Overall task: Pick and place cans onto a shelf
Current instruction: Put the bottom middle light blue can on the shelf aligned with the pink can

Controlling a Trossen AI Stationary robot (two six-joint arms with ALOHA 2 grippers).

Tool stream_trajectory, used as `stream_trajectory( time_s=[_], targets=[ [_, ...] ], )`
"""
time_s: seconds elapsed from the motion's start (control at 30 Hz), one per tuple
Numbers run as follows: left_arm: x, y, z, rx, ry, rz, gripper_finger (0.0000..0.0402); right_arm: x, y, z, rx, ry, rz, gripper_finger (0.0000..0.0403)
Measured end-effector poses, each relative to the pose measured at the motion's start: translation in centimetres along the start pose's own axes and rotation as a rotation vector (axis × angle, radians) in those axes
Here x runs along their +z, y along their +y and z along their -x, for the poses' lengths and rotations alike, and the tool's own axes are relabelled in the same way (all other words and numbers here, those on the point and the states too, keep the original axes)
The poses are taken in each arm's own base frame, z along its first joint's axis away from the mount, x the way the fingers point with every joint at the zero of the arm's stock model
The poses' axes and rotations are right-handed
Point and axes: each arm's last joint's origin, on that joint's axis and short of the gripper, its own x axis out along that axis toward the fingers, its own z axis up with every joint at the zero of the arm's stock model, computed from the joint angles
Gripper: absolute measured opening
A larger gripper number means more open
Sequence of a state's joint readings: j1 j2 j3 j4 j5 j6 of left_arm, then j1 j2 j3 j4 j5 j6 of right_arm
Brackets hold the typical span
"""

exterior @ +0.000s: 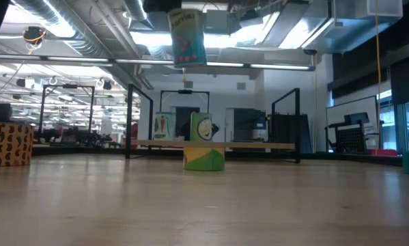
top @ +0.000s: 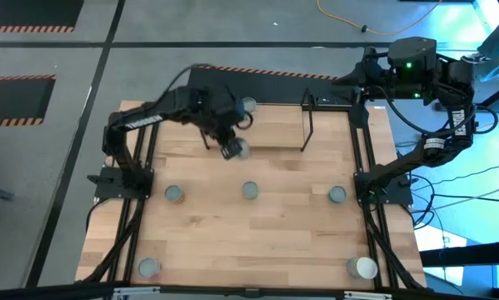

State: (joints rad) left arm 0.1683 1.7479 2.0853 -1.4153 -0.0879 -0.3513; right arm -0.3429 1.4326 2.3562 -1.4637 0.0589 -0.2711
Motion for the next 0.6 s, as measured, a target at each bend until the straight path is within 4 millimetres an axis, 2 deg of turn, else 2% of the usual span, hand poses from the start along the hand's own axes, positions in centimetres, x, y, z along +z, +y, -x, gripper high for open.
stream_trajectory(
  time_s=[0.3,0.6],
  targets=[
    [1.8,5.5,-0.1,0.043,-0.033,-0.064,0.0,0.1,0.0,0.0,-0.002,-0.007,-0.001,0.0117],
    [2.7,8.7,-0.1,0.025,-0.07,-0.122,0.0,0.1,0.0,0.0,-0.002,-0.007,-0.001,0.0117]
  ],
)
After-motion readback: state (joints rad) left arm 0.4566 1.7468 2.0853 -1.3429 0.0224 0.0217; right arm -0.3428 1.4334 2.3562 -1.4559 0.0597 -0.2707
